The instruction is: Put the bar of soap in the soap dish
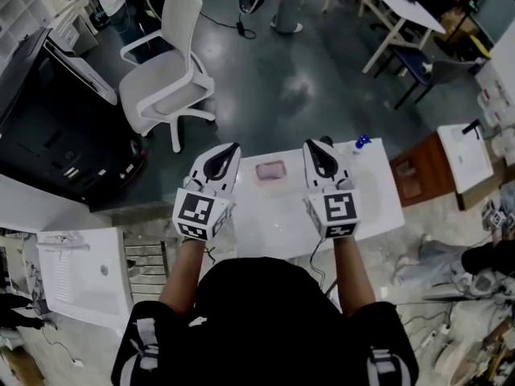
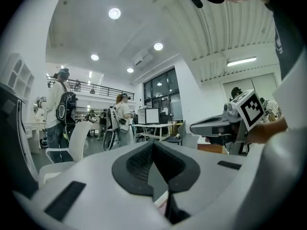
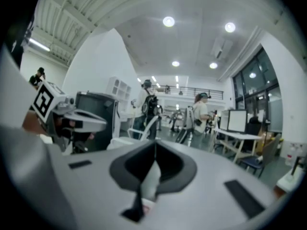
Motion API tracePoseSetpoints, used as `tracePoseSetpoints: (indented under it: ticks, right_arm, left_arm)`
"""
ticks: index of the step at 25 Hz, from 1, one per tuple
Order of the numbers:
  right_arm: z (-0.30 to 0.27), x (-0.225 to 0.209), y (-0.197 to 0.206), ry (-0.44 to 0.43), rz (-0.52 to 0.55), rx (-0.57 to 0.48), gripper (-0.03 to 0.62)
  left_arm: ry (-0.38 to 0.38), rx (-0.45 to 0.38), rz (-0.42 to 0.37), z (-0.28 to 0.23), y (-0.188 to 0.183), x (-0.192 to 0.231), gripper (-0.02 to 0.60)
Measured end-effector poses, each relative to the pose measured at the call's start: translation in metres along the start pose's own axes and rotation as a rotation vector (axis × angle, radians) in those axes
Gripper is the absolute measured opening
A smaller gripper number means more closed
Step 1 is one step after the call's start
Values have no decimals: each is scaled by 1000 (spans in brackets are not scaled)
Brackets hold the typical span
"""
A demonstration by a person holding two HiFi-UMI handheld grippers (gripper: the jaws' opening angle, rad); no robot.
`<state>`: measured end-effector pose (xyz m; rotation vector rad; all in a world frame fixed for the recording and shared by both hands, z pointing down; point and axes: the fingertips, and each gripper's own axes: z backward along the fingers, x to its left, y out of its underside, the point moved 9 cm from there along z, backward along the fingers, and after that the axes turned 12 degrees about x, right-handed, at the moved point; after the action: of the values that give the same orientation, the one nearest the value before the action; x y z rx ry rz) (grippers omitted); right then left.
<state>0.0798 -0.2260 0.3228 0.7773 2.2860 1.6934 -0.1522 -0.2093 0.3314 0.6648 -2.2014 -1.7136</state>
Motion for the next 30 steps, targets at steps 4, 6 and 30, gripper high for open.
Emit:
tracePoseSetpoints:
  ticks: [4, 6, 30]
  right_arm:
    - [6, -5, -8, 24, -3, -36, 35]
    - [6, -9, -9, 30, -7, -51, 35]
    - [5, -13, -12, 51, -5, -58, 35]
  left_arm:
    - [-30, -33, -44, 9, -11, 1, 25]
    - [-41, -45, -42, 10, -16, 2, 25]
    - [-87, -84, -79, 18, -27, 1, 25]
